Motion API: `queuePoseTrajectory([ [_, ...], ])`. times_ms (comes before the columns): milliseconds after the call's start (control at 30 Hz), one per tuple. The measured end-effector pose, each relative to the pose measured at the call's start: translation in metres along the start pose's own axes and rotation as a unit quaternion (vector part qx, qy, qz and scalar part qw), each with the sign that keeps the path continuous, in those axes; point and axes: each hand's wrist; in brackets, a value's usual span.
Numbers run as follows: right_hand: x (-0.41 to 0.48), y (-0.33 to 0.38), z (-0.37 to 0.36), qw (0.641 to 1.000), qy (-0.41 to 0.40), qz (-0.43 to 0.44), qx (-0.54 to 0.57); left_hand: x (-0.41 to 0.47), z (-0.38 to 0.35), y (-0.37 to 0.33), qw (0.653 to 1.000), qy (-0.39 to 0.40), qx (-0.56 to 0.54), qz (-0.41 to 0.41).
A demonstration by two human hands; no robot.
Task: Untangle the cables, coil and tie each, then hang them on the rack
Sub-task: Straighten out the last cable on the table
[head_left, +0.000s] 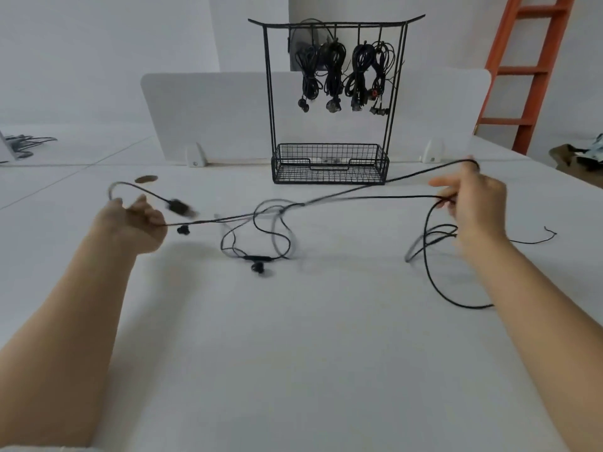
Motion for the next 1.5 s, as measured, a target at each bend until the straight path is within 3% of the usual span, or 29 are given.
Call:
queuePoseTrajectory([
  [67,0.007,-0.003,0.009,0.984,0.007,-0.123,0.126,0.008,0.014,-0.004,0.998,-0.033,-0.047,0.034],
  [133,0.011,-0.009,0.019,0.938,0.046,-0.218,0.264,0.014,0.025,-0.009,0.995,-0.060,-0.070,0.030],
  [200,0.011,-0.013,0.022,0.912,0.068,-0.247,0.321,0.015,0.029,-0.012,0.997,-0.056,-0.050,0.013],
  [300,0.007,-0.011,0.016,0.908,0.097,-0.244,0.327,0.009,0.018,-0.006,0.998,-0.003,0.065,-0.018],
  [400,0.003,-0.001,0.010,0.933,0.154,-0.198,0.258,-0.003,-0.005,0.004,0.978,0.036,0.196,-0.069],
  [500,-0.005,0.005,0.004,0.975,0.194,-0.089,0.063,-0.014,-0.019,0.012,0.964,0.084,0.238,-0.088],
  [600,-0.021,0.010,-0.004,0.951,0.291,0.018,-0.106,-0.023,-0.026,0.020,0.942,0.090,0.294,-0.134],
  [633,-0.026,0.011,-0.005,0.933,0.334,0.045,-0.124,-0.026,-0.029,0.024,0.912,0.073,0.361,-0.184],
  [667,-0.031,0.012,-0.007,0.917,0.372,0.069,-0.127,-0.026,-0.031,0.028,0.858,0.047,0.449,-0.246],
  [733,-0.038,0.011,-0.009,0.898,0.407,0.107,-0.128,-0.031,-0.035,0.040,0.689,0.014,0.626,-0.365],
  [767,-0.040,0.010,-0.011,0.895,0.401,0.129,-0.150,-0.038,-0.037,0.048,0.622,0.049,0.663,-0.414],
  [800,-0.042,0.009,-0.013,0.888,0.389,0.159,-0.187,-0.046,-0.040,0.055,0.585,0.112,0.670,-0.443],
  [867,-0.043,0.007,-0.015,0.869,0.396,0.191,-0.228,-0.062,-0.047,0.069,0.564,0.271,0.655,-0.424],
  [933,-0.043,0.008,-0.013,0.854,0.440,0.177,-0.213,-0.077,-0.049,0.082,0.569,0.367,0.673,-0.298],
  [1000,-0.044,0.007,-0.013,0.852,0.468,0.158,-0.173,-0.079,-0.049,0.090,0.508,0.365,0.749,-0.219],
  [1067,-0.050,0.004,-0.017,0.858,0.470,0.150,-0.145,-0.076,-0.048,0.092,0.445,0.317,0.805,-0.231],
  [1100,-0.055,0.000,-0.021,0.851,0.466,0.174,-0.169,-0.074,-0.048,0.091,0.434,0.297,0.815,-0.243],
  [1233,-0.072,-0.016,-0.046,0.766,0.452,0.283,-0.358,-0.072,-0.047,0.089,0.472,0.302,0.793,-0.238],
  [1367,-0.069,-0.016,-0.057,0.781,0.366,0.286,-0.418,-0.068,-0.047,0.082,0.573,0.292,0.723,-0.252],
  [1433,-0.054,-0.012,-0.057,0.857,0.317,0.214,-0.344,-0.063,-0.047,0.069,0.607,0.247,0.692,-0.302],
  [1500,-0.028,-0.005,-0.052,0.956,0.211,0.079,-0.188,-0.055,-0.045,0.055,0.595,0.178,0.701,-0.350],
])
Point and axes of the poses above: each hand's wrist, its own x-axis towards the middle knuckle, its own z-axis out of the back of the hand, y = z × x, and after that the axes turned 6 degrees about -x, right-handed
